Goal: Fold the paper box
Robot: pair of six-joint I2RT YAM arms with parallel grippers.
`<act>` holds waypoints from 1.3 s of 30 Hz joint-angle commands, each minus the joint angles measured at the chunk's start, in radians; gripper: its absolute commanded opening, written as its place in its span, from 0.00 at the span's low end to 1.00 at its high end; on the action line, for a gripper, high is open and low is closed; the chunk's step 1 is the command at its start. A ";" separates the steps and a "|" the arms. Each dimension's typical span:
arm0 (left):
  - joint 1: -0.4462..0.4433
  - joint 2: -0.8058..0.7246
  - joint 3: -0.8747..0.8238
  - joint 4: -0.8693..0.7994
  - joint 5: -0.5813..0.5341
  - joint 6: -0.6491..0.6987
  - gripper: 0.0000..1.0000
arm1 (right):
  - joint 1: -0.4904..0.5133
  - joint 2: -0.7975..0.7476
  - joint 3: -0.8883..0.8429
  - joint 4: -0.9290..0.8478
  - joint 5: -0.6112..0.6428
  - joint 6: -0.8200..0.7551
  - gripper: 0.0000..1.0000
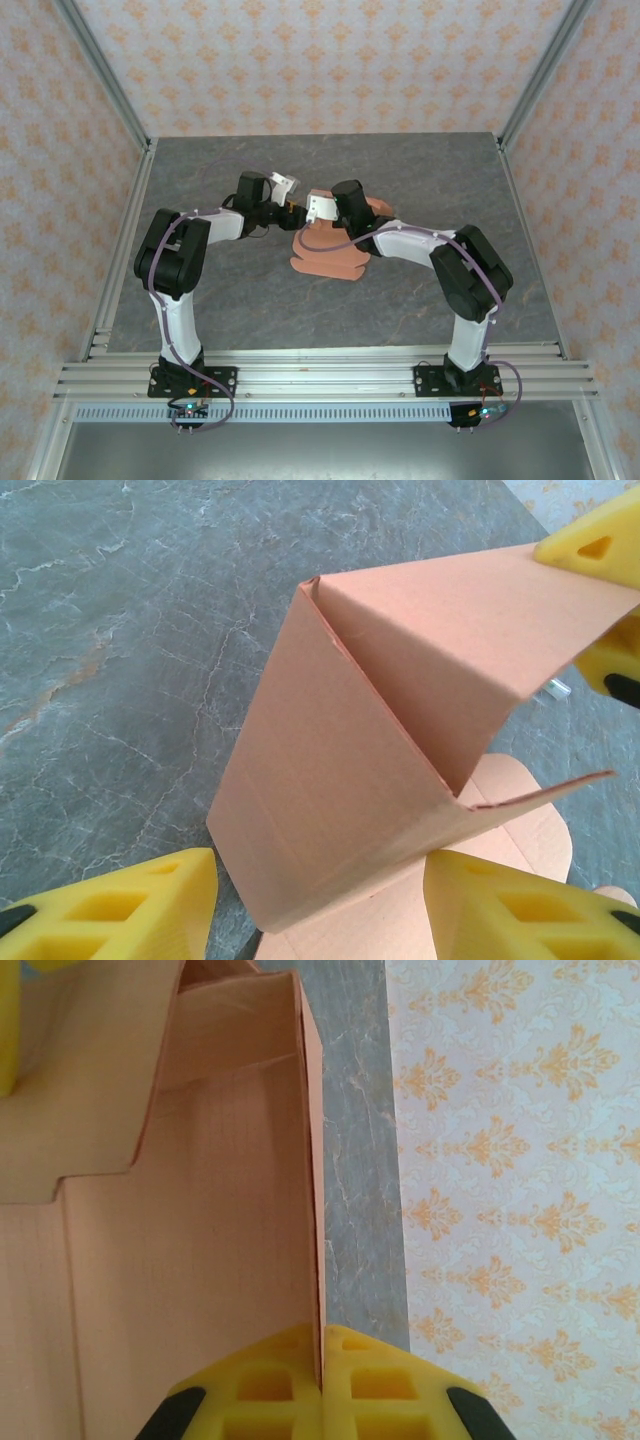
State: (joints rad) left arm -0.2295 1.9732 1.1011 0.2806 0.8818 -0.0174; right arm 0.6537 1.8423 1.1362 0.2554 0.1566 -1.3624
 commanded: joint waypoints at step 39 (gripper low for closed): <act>-0.035 -0.009 0.025 0.043 -0.060 -0.038 0.60 | -0.006 0.047 -0.095 0.227 -0.018 -0.085 0.00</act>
State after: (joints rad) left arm -0.2504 1.9732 1.0996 0.3157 0.8608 -0.0444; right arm 0.6445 1.8790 1.0649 0.4347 0.1555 -1.4303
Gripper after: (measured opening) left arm 0.607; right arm 0.038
